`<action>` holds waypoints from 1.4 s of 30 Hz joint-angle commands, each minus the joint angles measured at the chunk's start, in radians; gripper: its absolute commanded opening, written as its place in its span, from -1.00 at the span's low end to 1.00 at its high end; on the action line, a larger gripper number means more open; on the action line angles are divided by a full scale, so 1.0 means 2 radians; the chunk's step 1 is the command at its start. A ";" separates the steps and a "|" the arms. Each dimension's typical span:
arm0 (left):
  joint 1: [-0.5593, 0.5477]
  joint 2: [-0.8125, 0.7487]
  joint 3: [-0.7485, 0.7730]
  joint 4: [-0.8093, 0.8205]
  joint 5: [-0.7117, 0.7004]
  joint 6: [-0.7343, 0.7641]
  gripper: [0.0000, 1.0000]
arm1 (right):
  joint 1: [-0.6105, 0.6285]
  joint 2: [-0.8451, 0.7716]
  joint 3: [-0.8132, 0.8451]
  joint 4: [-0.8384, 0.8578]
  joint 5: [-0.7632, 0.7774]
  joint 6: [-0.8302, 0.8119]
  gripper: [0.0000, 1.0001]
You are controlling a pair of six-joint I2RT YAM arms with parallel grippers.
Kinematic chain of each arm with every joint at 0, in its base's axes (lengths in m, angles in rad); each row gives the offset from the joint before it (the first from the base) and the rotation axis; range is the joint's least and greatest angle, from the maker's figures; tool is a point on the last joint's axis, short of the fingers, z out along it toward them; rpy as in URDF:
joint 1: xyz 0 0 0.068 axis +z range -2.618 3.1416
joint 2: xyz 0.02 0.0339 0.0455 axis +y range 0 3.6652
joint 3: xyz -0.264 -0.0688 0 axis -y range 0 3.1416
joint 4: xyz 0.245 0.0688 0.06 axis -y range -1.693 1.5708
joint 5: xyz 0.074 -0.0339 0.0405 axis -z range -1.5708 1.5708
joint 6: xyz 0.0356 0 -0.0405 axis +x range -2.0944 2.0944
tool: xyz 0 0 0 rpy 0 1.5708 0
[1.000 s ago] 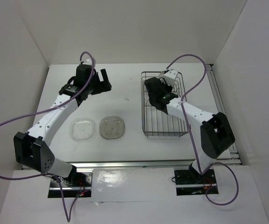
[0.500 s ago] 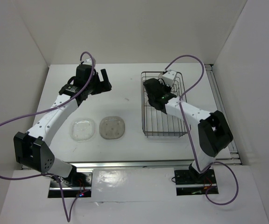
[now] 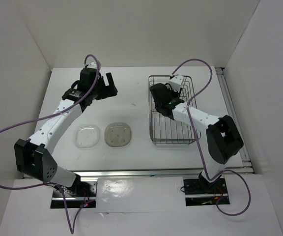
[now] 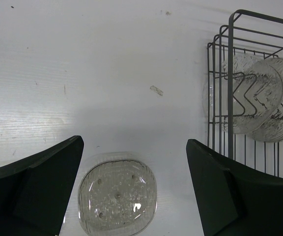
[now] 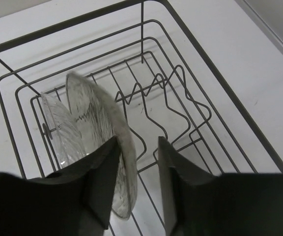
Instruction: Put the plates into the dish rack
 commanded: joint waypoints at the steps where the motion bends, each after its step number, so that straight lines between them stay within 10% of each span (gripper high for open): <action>1: -0.002 -0.009 0.014 0.013 0.004 0.013 1.00 | 0.000 0.002 0.020 0.012 0.015 0.005 -0.06; 14: -0.002 -0.009 0.014 0.013 0.008 0.018 1.00 | -0.012 0.010 0.032 0.066 -0.050 -0.049 0.05; 26: -0.002 -0.014 0.014 0.004 -0.025 0.015 1.00 | -0.020 -0.072 0.034 0.095 -0.135 -0.076 0.66; 42: 0.144 -0.060 -0.110 -0.175 -0.023 -0.098 1.00 | -0.034 -0.261 -0.036 0.025 -0.508 -0.164 0.93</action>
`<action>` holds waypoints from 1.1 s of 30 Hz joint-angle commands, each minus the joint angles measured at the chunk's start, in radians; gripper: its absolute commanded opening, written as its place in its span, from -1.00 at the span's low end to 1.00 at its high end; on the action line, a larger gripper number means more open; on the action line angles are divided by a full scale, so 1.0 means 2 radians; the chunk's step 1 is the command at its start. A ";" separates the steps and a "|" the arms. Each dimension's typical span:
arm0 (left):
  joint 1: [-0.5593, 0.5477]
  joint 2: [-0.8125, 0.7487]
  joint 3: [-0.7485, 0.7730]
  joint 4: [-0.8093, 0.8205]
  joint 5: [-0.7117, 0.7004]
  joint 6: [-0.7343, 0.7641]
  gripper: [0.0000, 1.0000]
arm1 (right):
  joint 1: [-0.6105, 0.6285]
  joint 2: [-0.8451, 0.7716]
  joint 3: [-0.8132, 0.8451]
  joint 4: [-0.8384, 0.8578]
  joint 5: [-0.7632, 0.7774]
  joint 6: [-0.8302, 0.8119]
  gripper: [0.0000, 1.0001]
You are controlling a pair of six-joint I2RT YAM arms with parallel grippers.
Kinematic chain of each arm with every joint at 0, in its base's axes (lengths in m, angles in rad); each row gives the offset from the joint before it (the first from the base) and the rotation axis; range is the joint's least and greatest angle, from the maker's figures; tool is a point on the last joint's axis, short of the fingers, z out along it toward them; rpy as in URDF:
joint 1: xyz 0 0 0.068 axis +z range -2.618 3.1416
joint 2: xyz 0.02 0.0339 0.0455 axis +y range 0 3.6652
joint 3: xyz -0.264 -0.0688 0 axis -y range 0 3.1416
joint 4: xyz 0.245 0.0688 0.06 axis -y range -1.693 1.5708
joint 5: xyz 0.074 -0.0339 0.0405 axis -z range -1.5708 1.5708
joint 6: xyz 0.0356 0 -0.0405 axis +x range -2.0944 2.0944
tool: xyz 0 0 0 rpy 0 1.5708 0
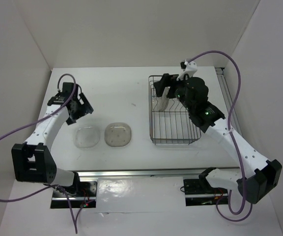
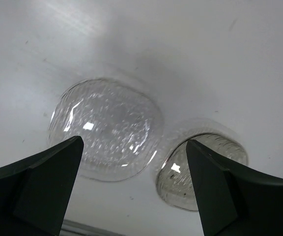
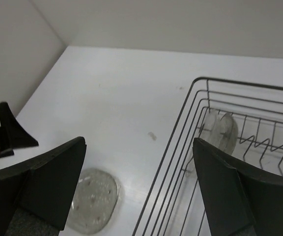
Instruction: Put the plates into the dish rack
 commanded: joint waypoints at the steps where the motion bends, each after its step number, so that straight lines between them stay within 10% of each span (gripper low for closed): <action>1: 0.018 -0.058 -0.024 -0.049 -0.004 -0.034 1.00 | -0.003 -0.005 -0.025 -0.028 -0.093 -0.021 0.93; 33: 0.114 0.098 -0.081 0.008 0.014 0.095 0.62 | -0.003 -0.041 -0.065 0.011 -0.203 -0.042 0.98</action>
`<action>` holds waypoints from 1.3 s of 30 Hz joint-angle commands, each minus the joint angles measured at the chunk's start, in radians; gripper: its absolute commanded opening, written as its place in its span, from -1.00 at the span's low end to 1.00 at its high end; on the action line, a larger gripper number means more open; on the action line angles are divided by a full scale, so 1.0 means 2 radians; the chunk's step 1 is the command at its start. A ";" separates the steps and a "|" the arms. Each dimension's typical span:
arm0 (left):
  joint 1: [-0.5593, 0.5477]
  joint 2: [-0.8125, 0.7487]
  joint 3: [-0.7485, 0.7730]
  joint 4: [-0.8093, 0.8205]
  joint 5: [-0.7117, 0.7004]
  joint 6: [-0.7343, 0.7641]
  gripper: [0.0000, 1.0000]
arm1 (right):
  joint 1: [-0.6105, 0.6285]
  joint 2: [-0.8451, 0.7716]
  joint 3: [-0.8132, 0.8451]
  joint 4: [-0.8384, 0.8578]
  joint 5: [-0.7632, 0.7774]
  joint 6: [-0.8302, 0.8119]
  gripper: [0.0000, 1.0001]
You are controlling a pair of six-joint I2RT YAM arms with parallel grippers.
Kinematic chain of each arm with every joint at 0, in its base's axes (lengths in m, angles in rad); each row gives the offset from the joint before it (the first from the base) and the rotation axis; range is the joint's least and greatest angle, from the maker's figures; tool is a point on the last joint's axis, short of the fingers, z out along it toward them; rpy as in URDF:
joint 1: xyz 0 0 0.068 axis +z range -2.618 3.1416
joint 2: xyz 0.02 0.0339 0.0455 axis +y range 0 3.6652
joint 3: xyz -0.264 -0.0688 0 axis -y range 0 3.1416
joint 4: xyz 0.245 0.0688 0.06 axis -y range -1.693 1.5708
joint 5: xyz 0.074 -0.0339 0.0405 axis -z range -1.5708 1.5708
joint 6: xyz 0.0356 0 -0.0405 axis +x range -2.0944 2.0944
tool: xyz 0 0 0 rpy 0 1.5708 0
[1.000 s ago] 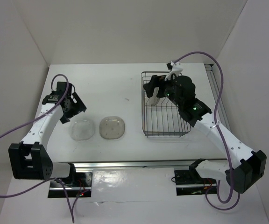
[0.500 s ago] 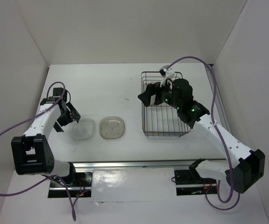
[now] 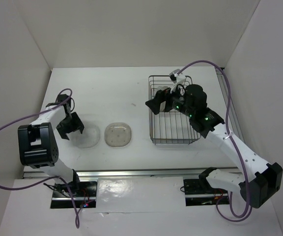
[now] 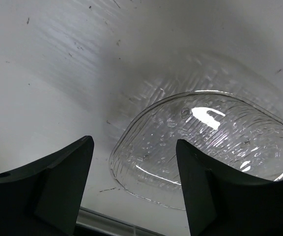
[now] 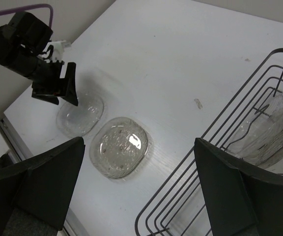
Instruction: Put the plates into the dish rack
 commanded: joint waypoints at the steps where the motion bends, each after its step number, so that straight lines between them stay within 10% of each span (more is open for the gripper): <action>1: 0.002 0.014 -0.010 0.021 0.010 0.017 0.61 | -0.003 -0.016 0.000 0.019 -0.005 -0.010 0.98; 4: 0.002 0.026 -0.010 0.025 0.015 0.017 0.19 | -0.003 -0.020 0.000 0.024 -0.005 -0.010 0.98; 10: 0.006 0.037 -0.010 0.025 0.004 0.021 0.10 | -0.003 -0.025 0.000 0.024 -0.005 -0.010 0.98; 24: 0.011 0.050 0.011 0.021 -0.021 0.012 -0.99 | -0.003 -0.041 0.000 0.024 0.004 -0.005 0.98; 39: 0.011 -0.004 0.016 0.050 0.014 0.008 -1.00 | -0.003 -0.046 0.000 0.024 0.009 -0.005 0.98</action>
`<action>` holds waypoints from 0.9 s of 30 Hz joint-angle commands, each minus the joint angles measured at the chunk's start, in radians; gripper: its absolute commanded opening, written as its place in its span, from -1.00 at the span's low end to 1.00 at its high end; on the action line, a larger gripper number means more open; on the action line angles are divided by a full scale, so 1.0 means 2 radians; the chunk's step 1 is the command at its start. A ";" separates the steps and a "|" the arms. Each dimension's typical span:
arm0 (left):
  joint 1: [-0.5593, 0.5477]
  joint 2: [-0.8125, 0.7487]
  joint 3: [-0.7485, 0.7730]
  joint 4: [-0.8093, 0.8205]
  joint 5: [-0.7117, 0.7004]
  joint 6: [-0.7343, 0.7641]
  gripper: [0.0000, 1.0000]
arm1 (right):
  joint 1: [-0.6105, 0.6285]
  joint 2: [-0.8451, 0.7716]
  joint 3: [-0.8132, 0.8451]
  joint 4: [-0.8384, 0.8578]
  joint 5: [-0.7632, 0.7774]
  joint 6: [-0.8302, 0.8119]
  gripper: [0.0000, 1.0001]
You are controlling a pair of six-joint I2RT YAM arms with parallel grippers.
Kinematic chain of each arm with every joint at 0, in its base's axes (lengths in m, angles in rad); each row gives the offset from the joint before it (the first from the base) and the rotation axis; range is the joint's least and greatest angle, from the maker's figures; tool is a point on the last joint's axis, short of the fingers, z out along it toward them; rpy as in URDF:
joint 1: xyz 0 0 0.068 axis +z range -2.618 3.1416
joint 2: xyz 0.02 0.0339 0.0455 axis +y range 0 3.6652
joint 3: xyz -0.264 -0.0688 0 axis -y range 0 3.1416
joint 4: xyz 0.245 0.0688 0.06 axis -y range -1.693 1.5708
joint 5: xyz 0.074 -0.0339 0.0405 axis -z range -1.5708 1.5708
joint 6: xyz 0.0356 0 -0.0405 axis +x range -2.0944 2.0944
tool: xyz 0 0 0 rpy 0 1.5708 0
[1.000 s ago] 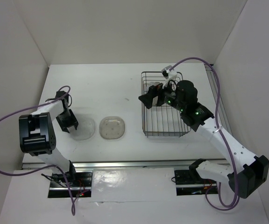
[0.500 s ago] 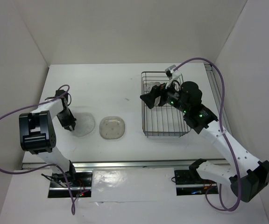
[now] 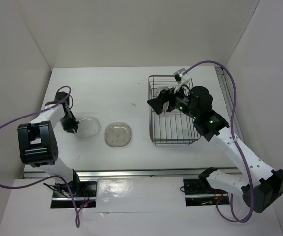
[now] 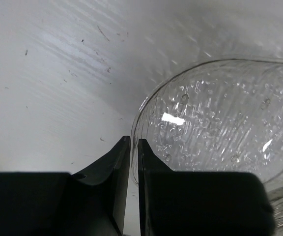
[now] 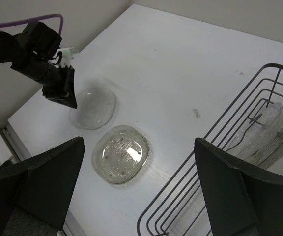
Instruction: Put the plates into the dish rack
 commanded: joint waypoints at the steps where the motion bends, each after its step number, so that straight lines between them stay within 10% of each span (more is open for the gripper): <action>1: 0.004 -0.032 0.004 0.023 0.004 0.000 -1.00 | -0.003 -0.013 0.000 0.021 0.004 -0.004 0.98; 19: 0.004 -0.219 -0.012 0.090 0.094 0.015 -1.00 | -0.003 0.023 -0.014 0.078 -0.058 -0.004 0.98; 27: -0.007 -0.315 -0.040 0.157 0.263 0.032 -1.00 | 0.008 0.086 -0.016 0.159 -0.149 -0.009 0.96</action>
